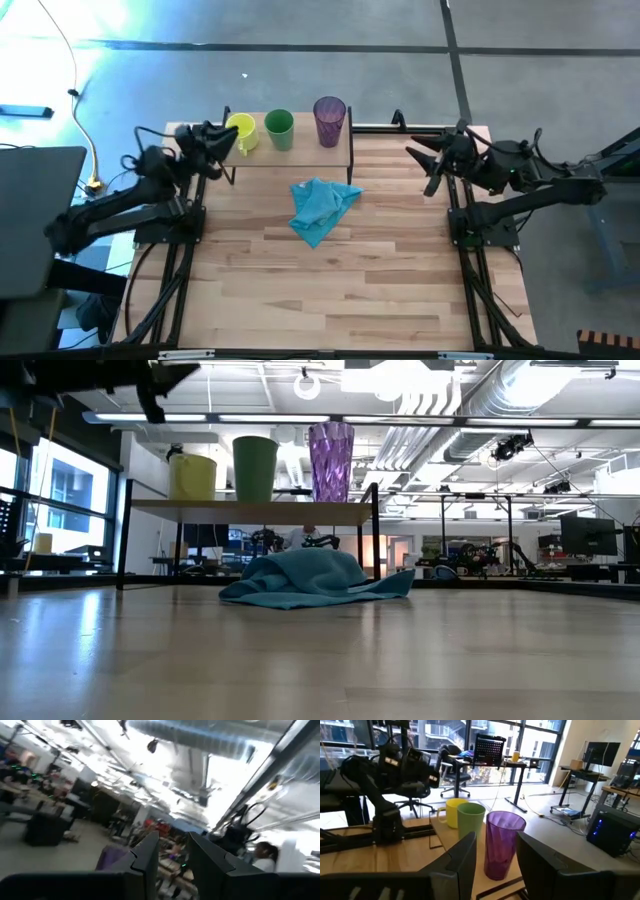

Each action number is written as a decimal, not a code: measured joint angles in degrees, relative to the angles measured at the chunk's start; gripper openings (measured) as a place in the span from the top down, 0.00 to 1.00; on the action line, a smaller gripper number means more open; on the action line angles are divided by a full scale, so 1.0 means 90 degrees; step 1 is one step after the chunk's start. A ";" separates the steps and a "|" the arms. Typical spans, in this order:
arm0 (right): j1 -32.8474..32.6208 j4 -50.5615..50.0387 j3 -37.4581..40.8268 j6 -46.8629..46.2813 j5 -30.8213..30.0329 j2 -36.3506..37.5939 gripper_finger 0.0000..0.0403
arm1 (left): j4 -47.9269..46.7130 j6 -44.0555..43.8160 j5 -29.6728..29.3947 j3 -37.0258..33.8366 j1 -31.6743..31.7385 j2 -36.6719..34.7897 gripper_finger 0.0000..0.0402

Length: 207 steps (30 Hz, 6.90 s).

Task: Stack small to large cups/mugs on shelf
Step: Return to Home Position

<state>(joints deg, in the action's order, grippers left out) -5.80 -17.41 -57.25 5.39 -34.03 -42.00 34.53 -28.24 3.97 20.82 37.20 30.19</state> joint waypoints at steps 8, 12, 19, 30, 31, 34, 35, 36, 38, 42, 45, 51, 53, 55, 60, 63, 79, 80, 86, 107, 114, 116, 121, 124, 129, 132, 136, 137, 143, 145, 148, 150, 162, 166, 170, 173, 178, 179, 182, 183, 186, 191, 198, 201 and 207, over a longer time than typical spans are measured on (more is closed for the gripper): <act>0.0072 -0.0112 0.0000 -0.0069 0.0013 0.0000 0.68 | 0.0159 0.0810 -0.1013 -0.0309 -0.1256 0.0254 0.76; 0.0072 -0.0357 0.0000 -0.0261 0.0018 -0.0012 0.68 | 0.0168 0.1290 -0.1383 -0.0309 -0.2032 0.0328 0.76; 0.0070 -0.0826 0.0000 -0.0634 0.0020 -0.0010 0.68 | 0.0196 0.2480 -0.3391 -0.0309 -0.3681 0.0663 0.76; -0.0275 -0.0531 0.0162 -0.0134 0.1036 0.0023 0.68 | 0.0140 0.4251 -0.4195 -0.0374 -0.5281 0.0510 0.76; -0.0378 -0.0275 0.0329 0.0048 0.1209 0.0076 0.68 | 0.0133 0.4339 -0.4231 -0.0440 -0.5374 0.0400 0.76; -0.0658 0.0637 0.1026 0.0567 0.1442 0.0336 0.68 | 0.0159 0.4447 -0.4374 -0.0716 -0.5602 -0.0060 0.76; -0.0709 0.0987 0.1287 0.0698 0.1443 0.0453 0.68 | 0.0152 0.4451 -0.4395 -0.0810 -0.5654 -0.0256 0.76; -0.0748 0.1349 0.1551 0.0810 0.1441 0.0585 0.68 | 0.0151 0.4455 -0.4396 -0.0899 -0.5707 -0.0441 0.76; -0.0786 0.2030 0.2094 0.0966 0.1435 0.0875 0.68 | 0.0147 0.4473 -0.4396 -0.1105 -0.5802 -0.0802 0.76; -0.0792 0.3047 0.2992 0.1008 0.1444 0.1423 0.68 | -0.0134 0.4604 -0.4146 -0.1425 -0.5945 -0.1422 0.76; -0.0792 0.3391 0.3461 0.0974 0.1775 0.1640 0.68 | -0.0405 0.4672 -0.3809 -0.1562 -0.5927 -0.1740 0.76; -0.0792 0.3868 0.3806 0.1631 0.3185 0.1586 0.68 | -0.0465 0.5078 -0.3355 -0.1615 -0.5924 -0.1983 0.76; -0.0792 0.4211 0.3849 0.1818 0.3320 0.1440 0.68 | -0.0472 0.5122 -0.3253 -0.1620 -0.5924 -0.1979 0.76; -0.0765 0.4445 0.3855 0.1868 0.3332 0.1246 0.68 | -0.0466 0.5135 -0.3190 -0.1620 -0.5924 -0.1958 0.76; -0.0592 0.5051 0.3859 0.1824 0.3348 0.0543 0.68 | -0.0475 0.5157 -0.3091 -0.1620 -0.5920 -0.1955 0.76; -0.0468 0.5438 0.3859 0.1759 0.3355 0.0113 0.68 | -0.0505 0.5299 -0.3024 -0.1620 -0.5922 -0.1955 0.76; -0.0392 0.4281 0.3859 0.1384 0.3360 0.1008 0.68 | -0.0337 0.5432 -0.3854 -0.2225 -0.5922 -0.2516 0.76; -0.0392 0.4169 0.3859 0.1373 0.3362 0.1116 0.68 | -0.0339 0.5476 -0.3878 -0.2247 -0.5922 -0.2624 0.76; -0.0392 0.3578 0.3859 0.1339 0.3389 0.1466 0.68 | -0.0803 0.5761 -0.3973 -0.2259 -0.5922 -0.3320 0.76; -0.0357 0.7072 0.6246 0.1787 0.3008 0.2432 0.68 | -0.1270 0.5576 -0.4520 -0.2232 -0.5927 -0.3317 0.76; -0.0353 0.7311 0.6256 0.1943 0.2955 0.2368 0.68 | -0.1130 0.5506 -0.4163 -0.2230 -0.5927 -0.3317 0.76; -0.0353 0.7329 0.6257 0.2047 0.2955 0.2368 0.68 | -0.1125 0.5489 -0.4075 -0.2230 -0.5927 -0.3317 0.76; -0.0353 0.7310 0.6258 0.2146 0.2951 0.2379 0.68 | -0.0859 0.5526 -0.4108 -0.2245 -0.5927 -0.3317 0.76; -0.0353 0.7281 0.6300 0.2237 0.2916 0.2472 0.68 | -0.0705 0.5590 -0.4354 -0.2249 -0.5927 -0.3317 0.76; -0.0367 0.7290 0.6300 0.2396 0.2911 0.2859 0.68 | -0.0681 0.5607 -0.4682 -0.2252 -0.5927 -0.3317 0.76; -0.0370 0.7020 0.6300 0.2406 0.2893 0.3193 0.68 | -0.0684 0.5666 -0.4801 -0.2252 -0.5927 -0.3317 0.76; -0.0370 0.6401 0.6300 0.2356 0.2751 0.3627 0.68 | -0.0560 0.5814 -0.4828 -0.2254 -0.5927 -0.3317 0.76; -0.0370 0.6337 0.6300 0.2360 0.2746 0.3750 0.68 | -0.0501 0.5843 -0.4831 -0.2254 -0.5927 -0.3317 0.76; -0.0370 0.5841 0.6300 0.2554 0.2741 0.4577 0.68 | -0.0360 0.5997 -0.4961 -0.2256 -0.5927 -0.3317 0.76; -0.0370 0.5675 0.6302 0.2559 0.2726 0.4656 0.68 | -0.0363 0.5997 -0.5048 -0.2256 -0.5927 -0.3317 0.76; -0.0372 0.5616 0.6302 0.2572 0.2555 0.4647 0.68 | -0.0368 0.6011 -0.5118 -0.2256 -0.5927 -0.3317 0.76; -0.0372 0.5580 0.6302 0.2575 0.2463 0.4645 0.68 | -0.0345 0.6102 -0.5145 -0.2258 -0.5927 -0.3315 0.76; -0.0175 0.3698 0.6276 0.1343 0.3583 0.4631 0.68 | -0.0676 0.5981 -0.4124 -0.2256 -0.5927 -0.3315 0.76; -0.0008 0.3411 0.6273 0.0794 0.3794 0.4625 0.68 | -0.0755 0.5787 -0.3989 -0.2256 -0.5924 -0.3315 0.76; 0.0230 0.3080 0.6273 0.0447 0.3775 0.4624 0.68 | -0.1002 0.5617 -0.3947 -0.2256 -0.5924 -0.3315 0.76; 0.0399 0.2743 0.6273 0.0192 0.3771 0.4624 0.68 | -0.1245 0.5476 -0.3992 -0.2256 -0.5924 -0.3315 0.76; 0.0512 0.2615 0.6267 0.0072 0.3761 0.4622 0.68 | -0.1540 0.5340 -0.4102 -0.2256 -0.5922 -0.3315 0.76; 0.0525 0.2634 0.6263 0.0097 0.3763 0.4622 0.68 | -0.1579 0.5324 -0.4105 -0.2256 -0.5922 -0.3315 0.76; 0.0587 0.2647 0.6261 0.0119 0.3761 0.4622 0.68 | -0.1720 0.5323 -0.4114 -0.2256 -0.5922 -0.3315 0.76; 0.0609 0.2643 0.6261 0.0119 0.3761 0.4622 0.68 | -0.1746 0.5324 -0.4118 -0.2256 -0.5922 -0.3315 0.76; 0.0668 0.2630 0.6261 0.0117 0.3761 0.4622 0.68 | -0.1704 0.5456 -0.3781 -0.2256 -0.5922 -0.3315 0.76; 0.0733 0.2754 0.6261 0.0117 0.3761 0.4622 0.68 | -0.1490 0.5462 -0.2817 -0.2254 -0.5511 -0.3315 0.76; 0.0730 0.2768 0.6258 0.0114 0.3761 0.4622 0.68 | -0.1645 0.4793 -0.1832 -0.2254 -0.4179 -0.3067 0.76; 0.0730 0.2612 0.6254 0.0086 0.3759 0.4622 0.68 | -0.1623 0.4697 -0.1607 -0.2254 -0.3741 -0.3079 0.76; 0.0730 0.2193 0.6254 -0.0002 0.3405 0.4619 0.68 | -0.2020 0.4606 -0.1416 -0.2254 -0.3503 -0.3081 0.76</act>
<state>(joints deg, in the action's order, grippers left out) 0.78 2.33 -0.97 5.37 -3.39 -0.43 16.35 13.22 -8.77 0.54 5.67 2.46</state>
